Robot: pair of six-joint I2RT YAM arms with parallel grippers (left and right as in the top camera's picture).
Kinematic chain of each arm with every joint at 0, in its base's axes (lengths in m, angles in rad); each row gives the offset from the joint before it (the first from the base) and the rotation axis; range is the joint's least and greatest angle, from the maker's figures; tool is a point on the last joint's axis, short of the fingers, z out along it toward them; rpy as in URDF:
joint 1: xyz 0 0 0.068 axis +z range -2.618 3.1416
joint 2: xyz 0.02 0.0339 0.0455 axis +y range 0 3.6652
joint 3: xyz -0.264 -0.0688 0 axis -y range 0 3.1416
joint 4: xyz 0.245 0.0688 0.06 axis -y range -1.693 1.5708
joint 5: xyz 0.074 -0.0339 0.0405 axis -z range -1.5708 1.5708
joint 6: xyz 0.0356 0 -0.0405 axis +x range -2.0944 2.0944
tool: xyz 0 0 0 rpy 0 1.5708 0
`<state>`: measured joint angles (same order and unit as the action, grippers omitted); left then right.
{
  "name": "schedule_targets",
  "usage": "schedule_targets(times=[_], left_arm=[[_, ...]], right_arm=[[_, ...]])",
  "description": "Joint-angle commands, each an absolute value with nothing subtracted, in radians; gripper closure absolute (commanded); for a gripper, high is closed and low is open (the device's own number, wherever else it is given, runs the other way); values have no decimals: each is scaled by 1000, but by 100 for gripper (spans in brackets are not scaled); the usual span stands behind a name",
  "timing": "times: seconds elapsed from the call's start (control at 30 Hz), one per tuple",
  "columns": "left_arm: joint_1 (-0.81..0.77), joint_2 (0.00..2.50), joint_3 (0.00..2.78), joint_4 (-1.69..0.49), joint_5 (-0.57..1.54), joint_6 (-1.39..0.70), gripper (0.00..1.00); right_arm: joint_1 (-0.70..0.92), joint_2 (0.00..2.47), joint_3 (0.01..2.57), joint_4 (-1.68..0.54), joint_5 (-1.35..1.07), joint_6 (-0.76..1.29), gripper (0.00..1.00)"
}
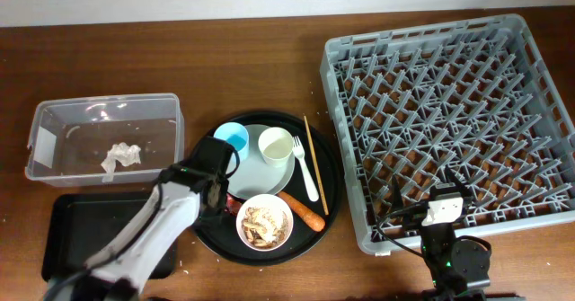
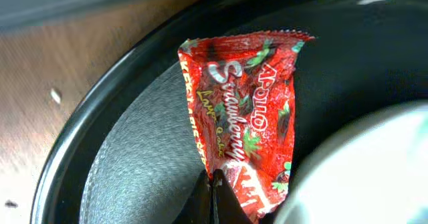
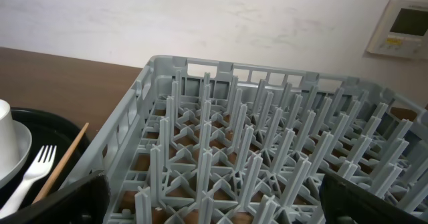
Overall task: Sort waste into correct bins and load items into the dishwasher rack
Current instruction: 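Carry the wrapper left and release it into the clear bin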
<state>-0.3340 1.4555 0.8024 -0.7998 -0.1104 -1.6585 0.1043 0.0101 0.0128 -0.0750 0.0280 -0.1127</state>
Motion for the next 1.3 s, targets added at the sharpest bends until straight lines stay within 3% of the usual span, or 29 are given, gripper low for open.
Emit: schedule_targets(times=[0.0, 0.17, 0.3, 0.47, 0.7, 0.77, 0.83, 0.9, 1.03, 1.17, 1.23, 1.27], left_arm=[[-337, 1257, 801, -804, -216, -1525, 99], [-337, 964, 822, -784, -364, -1284, 99], [-284, 887, 889, -741, -450, -1059, 99], [2, 997, 899, -621, -374, -981, 99], [202, 1345, 899, -336, -211, -966, 97], [211, 1412, 899, -280, -205, -966, 89], [212, 1434, 899, -249, -205, -961, 36], [212, 1434, 899, -225, -205, -903, 22], [212, 1429, 922, -211, -142, -709, 17], [212, 1382, 1054, -403, 101, -646, 17], [211, 1352, 1123, -535, 279, -569, 27], [205, 1338, 1145, -613, 321, -561, 27]], right_arm=[[96, 4, 6, -79, 34, -116, 1], [96, 4, 6, -79, 34, -116, 1], [96, 4, 6, -79, 34, -116, 1], [96, 4, 6, -79, 34, -116, 1], [96, 4, 6, -79, 34, -116, 1], [96, 4, 6, -79, 34, -116, 1], [96, 4, 6, -79, 34, -116, 1], [96, 4, 6, -79, 34, -116, 1], [96, 4, 6, -79, 34, -116, 1], [96, 4, 6, -79, 33, -116, 1], [96, 4, 6, -79, 33, -116, 1], [96, 4, 6, -79, 34, -116, 1]])
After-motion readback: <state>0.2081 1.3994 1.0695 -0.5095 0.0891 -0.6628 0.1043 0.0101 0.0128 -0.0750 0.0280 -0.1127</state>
